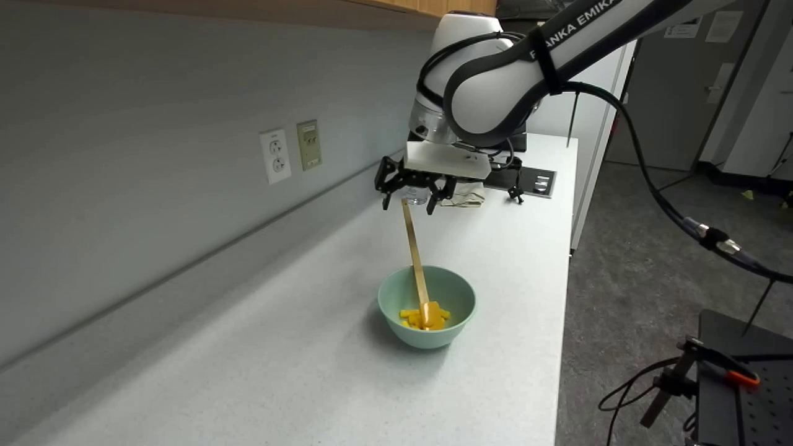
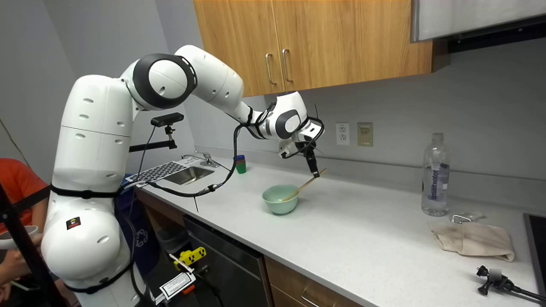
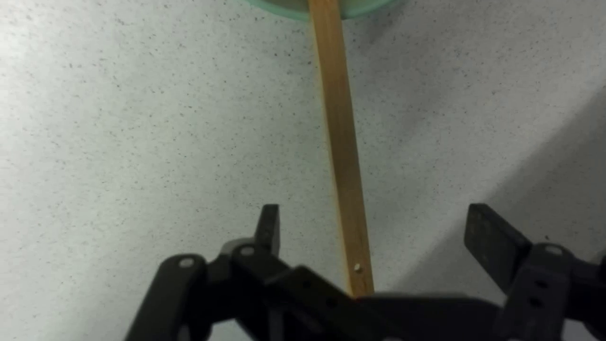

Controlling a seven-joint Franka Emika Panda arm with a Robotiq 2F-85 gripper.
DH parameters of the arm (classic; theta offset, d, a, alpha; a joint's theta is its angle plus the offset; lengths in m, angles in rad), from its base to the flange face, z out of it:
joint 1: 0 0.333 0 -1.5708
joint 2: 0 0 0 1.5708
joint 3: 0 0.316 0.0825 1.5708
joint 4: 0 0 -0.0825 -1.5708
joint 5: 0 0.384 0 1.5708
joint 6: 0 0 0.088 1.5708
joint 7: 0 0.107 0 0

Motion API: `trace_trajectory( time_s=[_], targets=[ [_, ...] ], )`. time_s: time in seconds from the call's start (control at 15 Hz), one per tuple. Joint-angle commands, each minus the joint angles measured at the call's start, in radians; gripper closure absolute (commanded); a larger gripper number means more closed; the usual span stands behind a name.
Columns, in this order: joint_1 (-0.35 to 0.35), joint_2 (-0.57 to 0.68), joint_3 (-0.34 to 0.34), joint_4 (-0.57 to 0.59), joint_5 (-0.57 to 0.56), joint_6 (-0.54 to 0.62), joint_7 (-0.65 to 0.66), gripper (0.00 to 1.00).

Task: Use the object to mix the contents in the bowl

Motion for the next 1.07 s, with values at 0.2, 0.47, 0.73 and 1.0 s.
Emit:
trace_trajectory(
  time_s=[0.2, 0.47, 0.73, 1.0],
  targets=[
    [0.055, 0.076, -0.071, 0.056, -0.033, 0.0, 0.017, 0.0],
    [0.071, 0.104, -0.08, 0.085, -0.033, 0.0, 0.015, 0.09],
    [0.09, 0.099, -0.097, 0.087, -0.042, 0.006, 0.027, 0.51],
    [0.106, 0.087, -0.116, 0.078, -0.051, 0.008, 0.042, 0.81]
  ],
)
